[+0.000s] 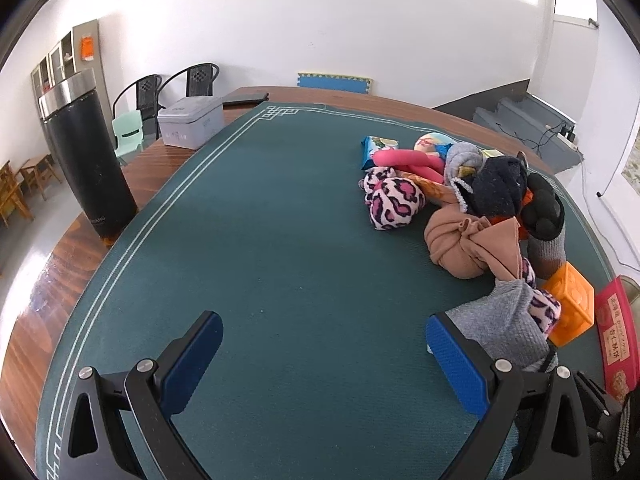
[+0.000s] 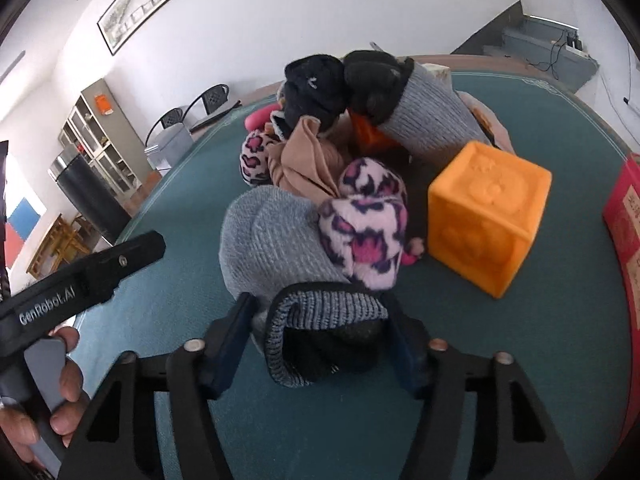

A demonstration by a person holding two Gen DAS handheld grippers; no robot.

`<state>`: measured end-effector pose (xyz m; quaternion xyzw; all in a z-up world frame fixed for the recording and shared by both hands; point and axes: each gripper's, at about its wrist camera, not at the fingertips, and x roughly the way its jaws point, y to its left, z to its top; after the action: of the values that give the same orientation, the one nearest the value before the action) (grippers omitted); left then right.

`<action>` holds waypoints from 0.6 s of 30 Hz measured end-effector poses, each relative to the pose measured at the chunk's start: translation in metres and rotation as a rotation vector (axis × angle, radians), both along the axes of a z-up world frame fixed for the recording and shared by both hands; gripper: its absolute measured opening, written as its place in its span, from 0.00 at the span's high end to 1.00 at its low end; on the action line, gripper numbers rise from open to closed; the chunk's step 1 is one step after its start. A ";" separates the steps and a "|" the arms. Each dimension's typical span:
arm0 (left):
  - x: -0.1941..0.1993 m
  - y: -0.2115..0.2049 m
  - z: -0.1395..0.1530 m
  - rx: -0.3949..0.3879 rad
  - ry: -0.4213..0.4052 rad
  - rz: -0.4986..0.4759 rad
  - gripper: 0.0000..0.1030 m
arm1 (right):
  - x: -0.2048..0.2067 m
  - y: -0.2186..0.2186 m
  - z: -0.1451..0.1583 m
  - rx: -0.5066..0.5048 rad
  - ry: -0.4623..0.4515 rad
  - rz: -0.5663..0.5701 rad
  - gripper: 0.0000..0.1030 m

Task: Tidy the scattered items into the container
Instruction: 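Grasp the grey knit sock from the heap with the right gripper, then carry the grey sock to the red tin while left gripper grasps pink leopard sock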

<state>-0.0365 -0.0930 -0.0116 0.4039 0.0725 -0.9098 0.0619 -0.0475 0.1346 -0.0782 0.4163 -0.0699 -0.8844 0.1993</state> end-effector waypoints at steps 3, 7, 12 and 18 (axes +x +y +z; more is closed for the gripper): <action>0.000 0.002 0.000 -0.001 0.006 -0.011 0.00 | 0.004 -0.002 0.003 0.013 0.015 0.011 0.54; 0.001 0.002 -0.001 0.013 0.011 -0.029 0.00 | 0.020 0.000 0.012 0.028 0.066 0.004 0.66; 0.000 0.005 -0.003 0.021 0.015 -0.053 0.00 | 0.048 0.021 0.039 0.000 0.193 -0.071 0.70; -0.002 0.025 -0.004 0.005 0.045 -0.132 0.00 | 0.065 0.063 0.060 -0.071 0.298 -0.267 0.70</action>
<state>-0.0384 -0.0684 -0.0156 0.3874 0.0492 -0.9206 -0.0008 0.0179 0.1974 -0.0183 0.2607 -0.1251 -0.9517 0.1031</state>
